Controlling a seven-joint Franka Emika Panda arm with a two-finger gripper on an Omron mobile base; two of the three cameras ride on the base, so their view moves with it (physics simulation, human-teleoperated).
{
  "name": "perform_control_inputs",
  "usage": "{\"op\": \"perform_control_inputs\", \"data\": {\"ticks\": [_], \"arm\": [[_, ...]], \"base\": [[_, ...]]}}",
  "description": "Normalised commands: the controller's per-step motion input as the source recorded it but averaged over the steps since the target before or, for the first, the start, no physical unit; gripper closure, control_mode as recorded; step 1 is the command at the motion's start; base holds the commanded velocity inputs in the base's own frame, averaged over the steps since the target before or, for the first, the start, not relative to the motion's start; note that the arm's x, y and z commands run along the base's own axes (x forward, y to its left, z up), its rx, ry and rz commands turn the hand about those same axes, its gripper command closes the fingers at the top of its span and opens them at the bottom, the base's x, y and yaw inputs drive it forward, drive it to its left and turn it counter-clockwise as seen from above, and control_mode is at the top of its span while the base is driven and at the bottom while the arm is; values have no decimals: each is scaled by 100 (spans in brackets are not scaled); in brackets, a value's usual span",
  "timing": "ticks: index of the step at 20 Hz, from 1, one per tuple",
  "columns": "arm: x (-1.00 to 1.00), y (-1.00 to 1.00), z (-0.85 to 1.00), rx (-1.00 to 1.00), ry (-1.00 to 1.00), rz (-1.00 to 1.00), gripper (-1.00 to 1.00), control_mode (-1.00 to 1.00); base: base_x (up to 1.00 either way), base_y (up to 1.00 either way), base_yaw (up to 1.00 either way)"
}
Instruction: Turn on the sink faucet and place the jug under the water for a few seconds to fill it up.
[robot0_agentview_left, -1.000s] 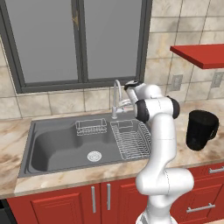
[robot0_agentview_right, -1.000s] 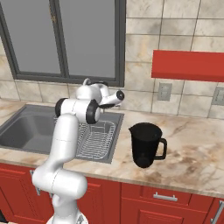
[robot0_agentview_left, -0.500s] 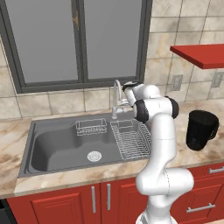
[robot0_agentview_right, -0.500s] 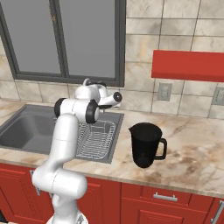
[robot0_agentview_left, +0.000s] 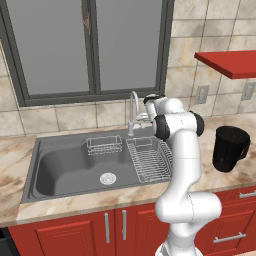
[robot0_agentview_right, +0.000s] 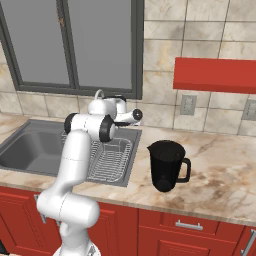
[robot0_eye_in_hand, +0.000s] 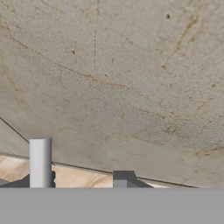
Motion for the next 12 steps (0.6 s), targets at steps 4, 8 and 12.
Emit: {"op": "perform_control_inputs", "data": {"ticks": [4,8,12], "arm": [[12,-60,-30,8,9,-9,100,-100],[10,-61,-34,8,14,-10,100,-100],[5,-66,-37,7,17,-11,100,-100]], "base": [[0,0,0],[0,0,0],[0,0,0]]}}
